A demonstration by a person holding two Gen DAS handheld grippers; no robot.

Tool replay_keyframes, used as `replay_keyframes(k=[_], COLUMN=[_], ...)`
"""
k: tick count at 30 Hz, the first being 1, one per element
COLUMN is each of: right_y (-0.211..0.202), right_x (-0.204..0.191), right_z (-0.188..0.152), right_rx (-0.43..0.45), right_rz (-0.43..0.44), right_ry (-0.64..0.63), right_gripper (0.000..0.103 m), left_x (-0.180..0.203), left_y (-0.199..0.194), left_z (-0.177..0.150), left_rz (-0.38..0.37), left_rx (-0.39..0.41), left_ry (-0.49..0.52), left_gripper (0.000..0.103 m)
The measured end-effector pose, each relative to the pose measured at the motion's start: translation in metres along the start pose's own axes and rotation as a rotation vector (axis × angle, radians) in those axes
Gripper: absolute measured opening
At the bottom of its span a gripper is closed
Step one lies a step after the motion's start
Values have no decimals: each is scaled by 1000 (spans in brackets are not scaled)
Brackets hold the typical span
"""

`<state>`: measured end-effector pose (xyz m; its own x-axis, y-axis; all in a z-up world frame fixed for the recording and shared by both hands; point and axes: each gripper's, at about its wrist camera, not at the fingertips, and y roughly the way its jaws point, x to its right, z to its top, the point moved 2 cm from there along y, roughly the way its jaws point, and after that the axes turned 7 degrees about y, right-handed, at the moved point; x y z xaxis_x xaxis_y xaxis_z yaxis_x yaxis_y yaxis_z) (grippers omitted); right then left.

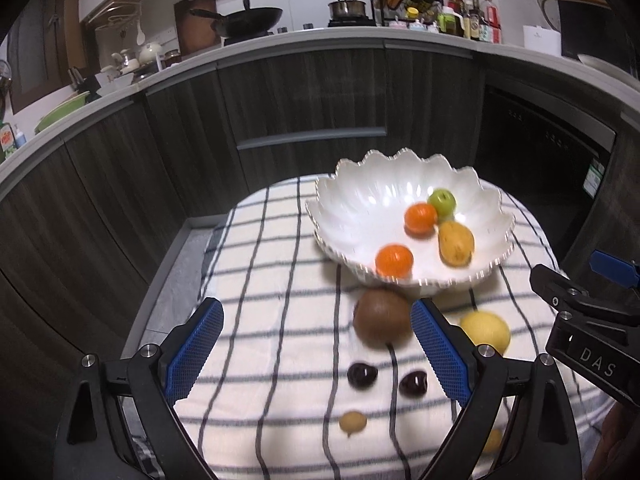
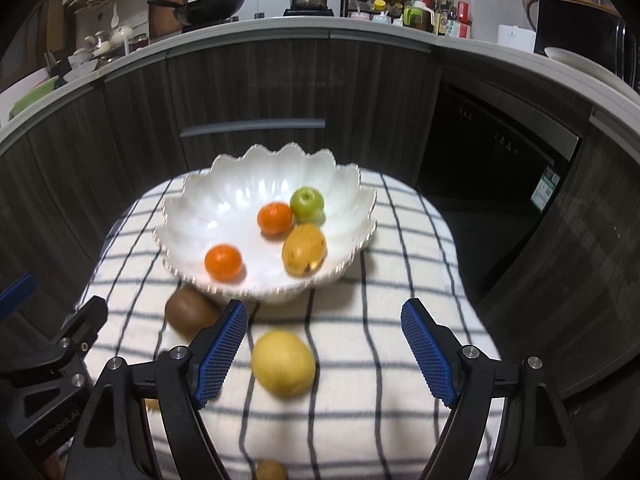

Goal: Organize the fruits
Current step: 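Withdraw both tools from the bowl toward the kiwi, lemon and plums, then grasp the small tan nut with the left tool while the right tool grasps another nut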

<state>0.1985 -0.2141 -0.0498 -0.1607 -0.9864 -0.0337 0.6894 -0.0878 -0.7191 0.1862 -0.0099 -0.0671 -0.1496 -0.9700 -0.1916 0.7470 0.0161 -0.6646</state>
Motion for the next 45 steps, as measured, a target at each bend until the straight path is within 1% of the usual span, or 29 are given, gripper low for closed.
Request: replay_keyframes(k=[4, 9, 13, 15, 17, 19, 20, 22, 25, 29, 31, 32, 34, 38, 39, 41, 45], right_y=[2, 3, 7, 8, 8, 8, 9, 11, 13, 18, 20, 21, 22, 23, 23, 23, 24], right_x=[0, 1, 1, 1, -1, -1, -1, -1, -2, -2, -3, -3, -4, -4, -3, -3, -4], right_z=[-22, -49, -63, -70, -76, -82, -87, -96, -104, -109, -110, -110, -111, -110, -110, -110, -111], right_rx=[-37, -82, -121, -130, -134, -146, -162, -195, -224, -246, -250, -250, -253, -255, -256, -258, -266], right_rz=[-3, -5, 0, -1, 1, 2, 4, 14, 19, 23, 30, 29, 31, 30, 31, 33, 47], right_ry=[-18, -26, -34, -39, -51, -61, -60, -62, -70, -75, -75, -77, -79, -76, -74, -73, -75], right_gripper=[80, 80, 79, 78, 72, 66, 63, 58, 56, 56, 56, 56, 56, 56, 56, 56, 56], left_x=[4, 7, 9, 11, 12, 14, 15, 17, 20, 22, 22, 22, 24, 30, 32, 35, 36], left_y=[-3, -2, 2, 7, 11, 15, 16, 19, 24, 37, 44, 47, 51, 59, 60, 63, 63], left_z=[-17, -37, -51, -58, -65, -69, -71, -74, -78, -83, -86, -88, -90, -93, -94, -96, -96], left_rz=[-1, -15, -35, -45, -56, -68, -73, -85, -89, -117, -132, -137, -142, -163, -167, -174, -181], left_rx=[-6, -23, -39, -55, -65, -71, -75, -81, -79, -118, -145, -153, -165, -193, -198, -212, -209], left_ry=[29, 35, 30, 29, 25, 27, 28, 31, 44, 43, 36, 34, 38, 55, 59, 66, 62], left_gripper=[96, 96, 96, 95, 95, 91, 90, 87, 83, 73, 65, 64, 57, 46, 41, 40, 37])
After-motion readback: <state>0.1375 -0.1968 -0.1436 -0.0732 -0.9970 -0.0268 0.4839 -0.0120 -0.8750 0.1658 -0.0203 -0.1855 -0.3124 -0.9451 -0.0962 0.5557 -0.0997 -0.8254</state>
